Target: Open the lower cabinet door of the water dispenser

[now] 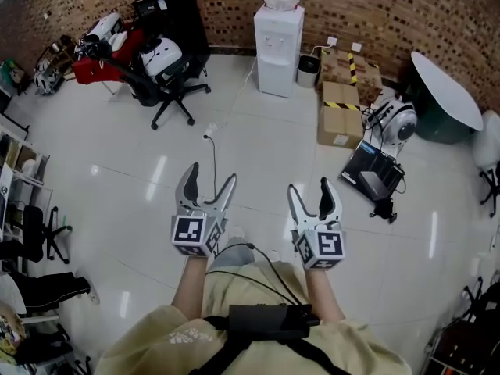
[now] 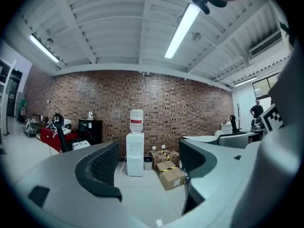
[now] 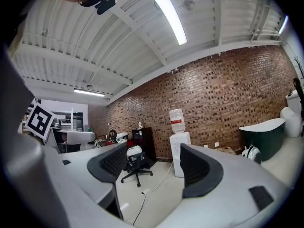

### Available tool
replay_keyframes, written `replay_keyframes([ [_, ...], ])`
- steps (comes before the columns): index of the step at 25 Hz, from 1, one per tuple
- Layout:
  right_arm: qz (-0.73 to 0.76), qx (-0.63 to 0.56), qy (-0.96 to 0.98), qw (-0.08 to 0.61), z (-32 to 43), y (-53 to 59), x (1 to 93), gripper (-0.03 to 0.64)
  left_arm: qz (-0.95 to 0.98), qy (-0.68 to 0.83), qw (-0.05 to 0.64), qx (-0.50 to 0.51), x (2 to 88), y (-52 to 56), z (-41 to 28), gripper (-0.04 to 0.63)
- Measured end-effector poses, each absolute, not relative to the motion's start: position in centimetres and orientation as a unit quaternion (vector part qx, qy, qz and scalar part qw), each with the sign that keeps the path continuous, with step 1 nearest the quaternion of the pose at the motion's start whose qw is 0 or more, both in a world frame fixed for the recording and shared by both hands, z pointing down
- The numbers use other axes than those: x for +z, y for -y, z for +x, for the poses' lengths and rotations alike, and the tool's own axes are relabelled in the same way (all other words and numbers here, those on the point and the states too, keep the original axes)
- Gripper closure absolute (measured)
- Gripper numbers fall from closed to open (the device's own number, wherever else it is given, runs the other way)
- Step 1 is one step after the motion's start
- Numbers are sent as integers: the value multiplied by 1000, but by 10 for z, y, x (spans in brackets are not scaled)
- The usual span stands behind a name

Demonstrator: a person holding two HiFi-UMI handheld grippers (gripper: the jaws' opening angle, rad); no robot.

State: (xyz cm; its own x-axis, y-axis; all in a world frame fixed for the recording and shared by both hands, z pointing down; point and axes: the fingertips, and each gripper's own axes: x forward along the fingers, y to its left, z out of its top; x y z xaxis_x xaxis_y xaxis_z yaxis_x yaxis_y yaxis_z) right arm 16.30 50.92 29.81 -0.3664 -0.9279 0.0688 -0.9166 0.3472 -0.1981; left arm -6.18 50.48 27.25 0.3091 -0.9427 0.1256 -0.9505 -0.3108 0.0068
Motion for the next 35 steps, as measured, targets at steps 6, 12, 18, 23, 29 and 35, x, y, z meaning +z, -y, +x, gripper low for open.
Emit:
replay_keyframes([
  [6,-576,-91,-812,2,145,-433,310,250,813,577,60,44,299,-425,-87,219],
  [12,-582,-78,-810,-10,114,-329,298,250,832,554,30,15,278,-305,-105,219],
  [18,-533,-57,-844,-27,19,-255,288,250,841,540,33,1,265,-217,-144,219],
  [23,-526,-52,-847,-52,-10,-214,305,250,842,536,63,-7,286,-165,-169,219],
  [29,-553,-85,-827,-56,13,-177,329,250,846,522,103,-14,310,-128,-156,227],
  [35,-549,-92,-830,-44,35,-94,342,250,851,517,91,8,319,-63,-130,227],
])
